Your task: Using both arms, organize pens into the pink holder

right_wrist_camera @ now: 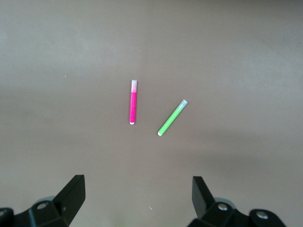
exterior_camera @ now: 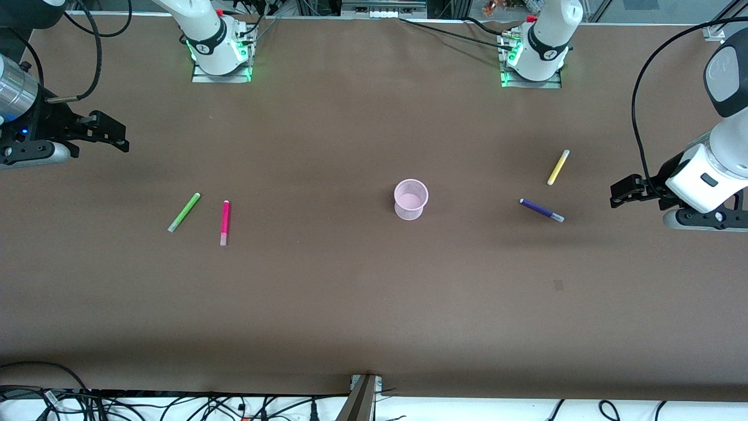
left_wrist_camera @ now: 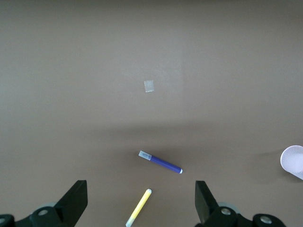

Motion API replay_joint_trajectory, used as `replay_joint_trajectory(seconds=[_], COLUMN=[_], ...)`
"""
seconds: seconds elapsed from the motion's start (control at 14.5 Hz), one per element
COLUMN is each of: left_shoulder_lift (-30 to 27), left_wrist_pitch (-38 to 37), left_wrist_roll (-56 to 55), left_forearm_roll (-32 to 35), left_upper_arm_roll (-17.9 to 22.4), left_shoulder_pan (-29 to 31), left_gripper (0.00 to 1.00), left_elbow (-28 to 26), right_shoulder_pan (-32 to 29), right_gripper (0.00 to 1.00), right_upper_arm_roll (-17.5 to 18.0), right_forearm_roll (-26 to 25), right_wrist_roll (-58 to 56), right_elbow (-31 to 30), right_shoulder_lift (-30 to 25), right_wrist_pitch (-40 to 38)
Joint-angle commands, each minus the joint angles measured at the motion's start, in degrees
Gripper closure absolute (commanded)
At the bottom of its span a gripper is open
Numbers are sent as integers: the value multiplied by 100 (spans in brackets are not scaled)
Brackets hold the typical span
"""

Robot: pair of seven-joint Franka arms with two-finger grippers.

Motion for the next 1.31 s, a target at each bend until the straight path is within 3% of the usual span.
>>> replay_joint_trajectory(seconds=[0.0, 1.24], left_shoulder_lift=[20, -24], left_wrist_pitch=[-99, -415], left_wrist_roll=[-56, -257], left_forearm_roll=[109, -331], left_upper_arm_roll=[2, 20], left_shoulder_pan=[-45, 60], left_gripper=[0, 0], left_elbow=[77, 25], right_shoulder_pan=[-26, 10], right_gripper=[0, 0], right_upper_arm_roll=[23, 49], right_forearm_roll=[87, 52], right_wrist_roll=[71, 71], right_elbow=[-402, -287], right_shoulder_lift=[-340, -279], right_wrist_pitch=[181, 207])
